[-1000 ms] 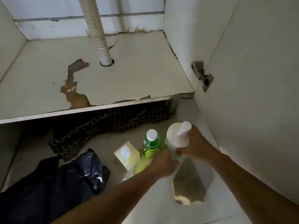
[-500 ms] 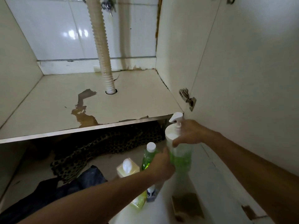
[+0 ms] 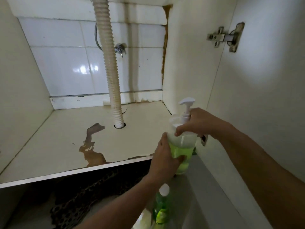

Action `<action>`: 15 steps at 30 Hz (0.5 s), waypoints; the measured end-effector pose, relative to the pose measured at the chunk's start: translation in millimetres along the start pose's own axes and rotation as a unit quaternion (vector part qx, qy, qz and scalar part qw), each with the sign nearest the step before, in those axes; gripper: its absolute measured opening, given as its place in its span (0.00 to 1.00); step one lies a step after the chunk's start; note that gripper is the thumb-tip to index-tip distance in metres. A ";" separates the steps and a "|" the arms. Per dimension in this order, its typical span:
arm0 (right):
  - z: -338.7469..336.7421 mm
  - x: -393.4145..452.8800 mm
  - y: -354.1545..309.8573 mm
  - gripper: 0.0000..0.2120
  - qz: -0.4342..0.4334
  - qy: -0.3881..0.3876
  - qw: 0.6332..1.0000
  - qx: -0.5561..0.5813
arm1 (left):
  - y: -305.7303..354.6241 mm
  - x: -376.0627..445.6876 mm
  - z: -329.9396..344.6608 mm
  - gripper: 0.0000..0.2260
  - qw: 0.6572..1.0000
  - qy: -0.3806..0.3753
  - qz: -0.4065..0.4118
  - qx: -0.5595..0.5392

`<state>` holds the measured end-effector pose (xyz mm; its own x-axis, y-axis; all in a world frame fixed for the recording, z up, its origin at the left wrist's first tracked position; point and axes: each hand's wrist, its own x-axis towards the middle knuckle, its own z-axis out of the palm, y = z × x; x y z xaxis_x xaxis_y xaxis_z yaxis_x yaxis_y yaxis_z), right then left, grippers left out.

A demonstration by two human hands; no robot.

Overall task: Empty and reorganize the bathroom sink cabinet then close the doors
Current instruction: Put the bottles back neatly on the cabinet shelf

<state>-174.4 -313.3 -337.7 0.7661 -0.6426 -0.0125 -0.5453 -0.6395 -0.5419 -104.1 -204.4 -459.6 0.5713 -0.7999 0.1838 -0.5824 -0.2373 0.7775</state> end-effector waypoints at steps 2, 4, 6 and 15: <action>7.6 12.0 -4.9 0.22 0.000 0.014 1.000 -0.003 | -8.2 12.4 -5.8 0.44 1.000 0.010 0.003 0.008; 16.7 25.8 -6.7 0.24 -0.002 0.026 1.000 -0.009 | -16.7 23.9 -8.3 0.44 1.000 0.022 0.003 0.010; 25.0 37.9 -6.2 0.26 0.000 0.042 0.999 -0.009 | -25.2 34.6 -8.4 0.44 1.000 0.030 -0.005 0.006; 58.4 83.3 13.2 0.28 -0.014 0.169 0.984 0.058 | -49.3 77.8 12.0 0.41 0.994 0.079 -0.017 -0.068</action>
<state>-97.9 -350.7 -395.0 0.6122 -0.7421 0.2730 -0.4684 -0.6185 -0.6309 -37.9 -261.6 -490.8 0.6797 -0.6932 0.2398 -0.4833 -0.1772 0.8574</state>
